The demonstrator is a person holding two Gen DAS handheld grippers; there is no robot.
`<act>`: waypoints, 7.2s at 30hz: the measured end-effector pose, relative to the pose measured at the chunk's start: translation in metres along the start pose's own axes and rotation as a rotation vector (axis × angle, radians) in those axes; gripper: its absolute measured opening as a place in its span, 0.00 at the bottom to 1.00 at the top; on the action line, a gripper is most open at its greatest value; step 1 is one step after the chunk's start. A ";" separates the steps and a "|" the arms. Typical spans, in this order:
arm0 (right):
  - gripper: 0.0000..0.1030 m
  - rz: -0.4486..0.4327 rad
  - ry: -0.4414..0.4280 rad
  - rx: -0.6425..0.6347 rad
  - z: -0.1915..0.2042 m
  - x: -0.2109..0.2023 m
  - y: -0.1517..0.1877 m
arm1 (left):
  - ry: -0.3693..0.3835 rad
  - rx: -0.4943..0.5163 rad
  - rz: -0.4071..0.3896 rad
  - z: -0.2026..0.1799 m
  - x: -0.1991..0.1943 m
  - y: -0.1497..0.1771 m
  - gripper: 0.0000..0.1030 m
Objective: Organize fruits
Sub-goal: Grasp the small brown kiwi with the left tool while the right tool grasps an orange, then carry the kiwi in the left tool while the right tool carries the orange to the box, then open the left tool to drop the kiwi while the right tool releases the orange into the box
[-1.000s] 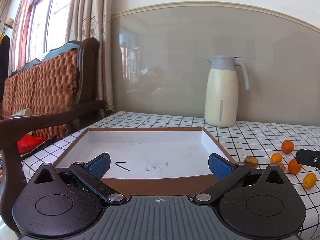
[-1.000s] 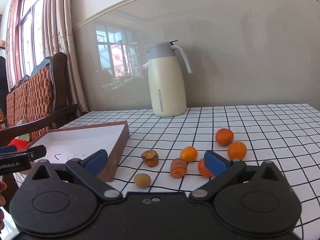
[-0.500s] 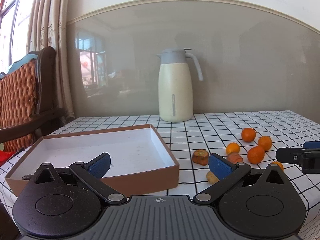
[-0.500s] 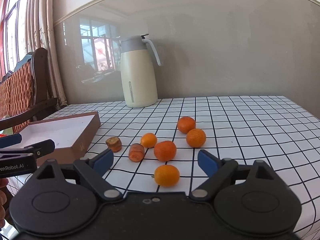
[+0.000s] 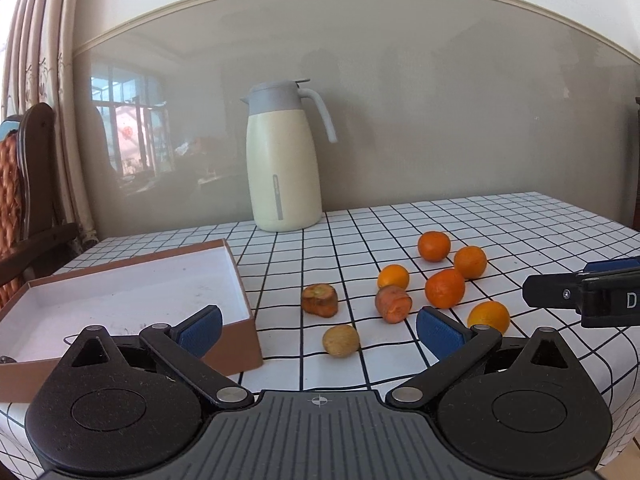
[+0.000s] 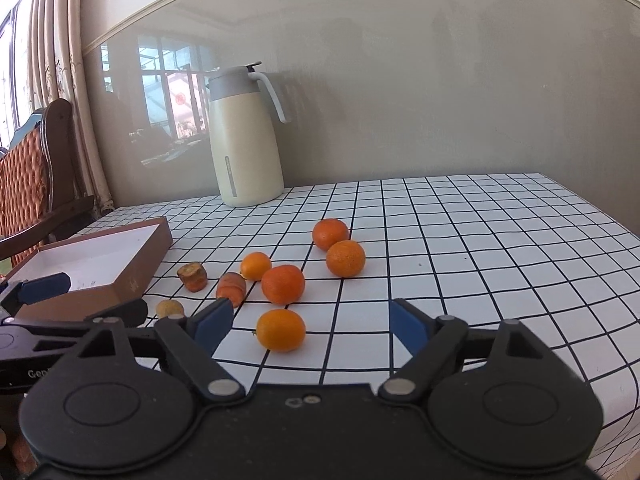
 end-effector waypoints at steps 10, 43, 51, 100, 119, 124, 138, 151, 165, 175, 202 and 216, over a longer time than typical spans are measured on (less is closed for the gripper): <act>0.64 0.041 -0.009 0.019 -0.004 0.002 0.005 | 0.015 0.032 0.052 -0.016 0.010 0.011 1.00; 0.43 0.093 -0.023 0.047 0.002 0.032 0.012 | 0.009 -0.021 0.171 -0.032 0.060 0.024 0.54; 0.43 0.114 -0.012 0.109 -0.002 0.048 0.015 | 0.014 -0.022 0.163 -0.035 0.063 0.022 0.41; 0.27 0.168 -0.082 -0.022 0.028 0.041 0.022 | -0.013 -0.008 0.146 -0.001 0.033 0.031 0.28; 0.27 0.146 -0.178 -0.108 0.069 0.040 0.019 | -0.054 -0.040 0.116 0.039 0.020 0.028 0.28; 0.27 0.144 -0.201 -0.121 0.080 0.045 0.018 | -0.067 -0.052 0.110 0.048 0.018 0.026 0.28; 0.27 0.079 -0.317 -0.156 0.124 0.052 0.006 | -0.125 -0.112 0.077 0.094 0.007 0.021 0.28; 0.27 -0.030 -0.361 -0.174 0.157 0.062 -0.014 | -0.251 -0.210 0.042 0.161 0.003 0.017 0.28; 0.27 -0.113 -0.369 -0.188 0.178 0.073 -0.025 | -0.355 -0.252 0.001 0.212 0.006 0.014 0.28; 0.27 -0.122 -0.365 -0.176 0.187 0.089 -0.029 | -0.414 -0.237 -0.023 0.237 0.011 0.008 0.28; 0.27 -0.052 -0.319 -0.154 0.194 0.150 -0.034 | -0.452 -0.262 0.067 0.274 0.067 0.020 0.28; 0.85 -0.162 -0.234 -0.123 0.186 0.150 -0.047 | -0.537 -0.317 0.170 0.293 0.089 0.031 1.00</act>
Point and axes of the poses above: each gripper's, at about its wrist camera, not at the fingertips, and x roughly the way its jaws point, z to its left, y to its underside, the point moved 7 cm from there along x, roughly the way its jaws point, and after that the axes turned 13 degrees about -y, right-handed, at the moved point
